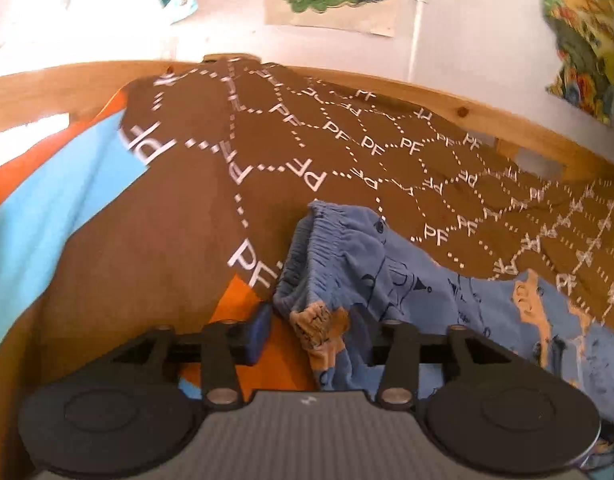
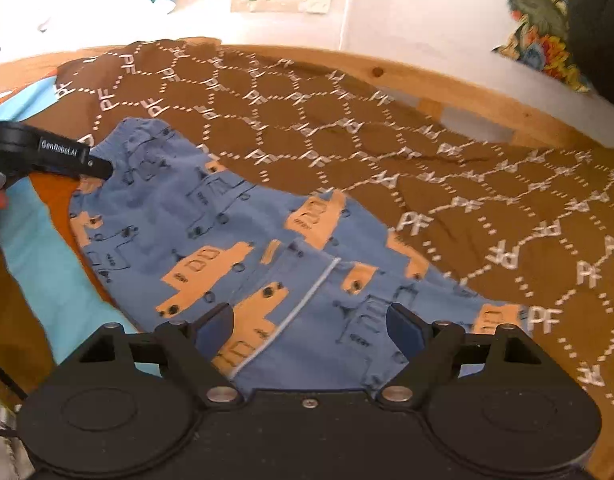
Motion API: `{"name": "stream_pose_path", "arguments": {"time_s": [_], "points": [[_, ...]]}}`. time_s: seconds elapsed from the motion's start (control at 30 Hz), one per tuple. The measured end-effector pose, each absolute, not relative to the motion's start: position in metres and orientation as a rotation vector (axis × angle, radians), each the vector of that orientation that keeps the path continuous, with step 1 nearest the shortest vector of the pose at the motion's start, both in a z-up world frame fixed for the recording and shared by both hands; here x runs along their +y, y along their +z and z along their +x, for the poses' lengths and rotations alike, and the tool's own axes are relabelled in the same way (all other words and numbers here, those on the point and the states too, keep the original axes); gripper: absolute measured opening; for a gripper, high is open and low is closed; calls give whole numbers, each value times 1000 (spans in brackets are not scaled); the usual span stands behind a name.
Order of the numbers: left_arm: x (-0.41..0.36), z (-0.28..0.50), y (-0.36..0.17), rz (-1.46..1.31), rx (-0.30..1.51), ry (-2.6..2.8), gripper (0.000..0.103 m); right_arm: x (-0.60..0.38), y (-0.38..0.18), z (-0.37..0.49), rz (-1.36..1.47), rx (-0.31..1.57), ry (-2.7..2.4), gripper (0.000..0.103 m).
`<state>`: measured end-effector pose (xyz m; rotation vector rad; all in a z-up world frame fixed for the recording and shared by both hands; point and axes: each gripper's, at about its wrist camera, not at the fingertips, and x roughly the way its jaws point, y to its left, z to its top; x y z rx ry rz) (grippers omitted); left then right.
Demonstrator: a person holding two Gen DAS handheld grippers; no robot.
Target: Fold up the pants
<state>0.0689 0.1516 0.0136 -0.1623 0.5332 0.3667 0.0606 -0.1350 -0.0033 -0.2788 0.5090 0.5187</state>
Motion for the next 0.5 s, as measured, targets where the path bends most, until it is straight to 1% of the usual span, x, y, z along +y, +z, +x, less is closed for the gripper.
{"name": "stream_pose_path", "arguments": {"time_s": [0.1, 0.13, 0.17, 0.3, 0.33, 0.4, 0.43, 0.47, 0.5], "points": [[148, 76, 13, -175, 521, 377, 62, -139, -6, 63, -282, 519, 480, 86], [150, 77, 14, -205, 507, 368, 68, -140, -9, 65, -279, 534, 476, 86], [153, 79, 13, -233, 491, 354, 71, -141, -13, 66, -275, 546, 475, 86], [164, 69, 13, -317, 448, 333, 71, -139, -21, 64, -275, 544, 460, 88], [166, 68, 13, -328, 442, 335, 69, -139, -22, 63, -277, 540, 459, 88], [167, 68, 12, -332, 446, 356, 51, -139, -22, 63, -274, 539, 459, 89], [169, 69, 12, -338, 455, 377, 36, -140, -22, 64, -271, 539, 459, 89], [171, 69, 12, -349, 460, 392, 29, -140, -23, 64, -267, 539, 460, 89], [174, 67, 12, -362, 463, 394, 27, -141, -23, 64, -264, 539, 459, 89]]}}
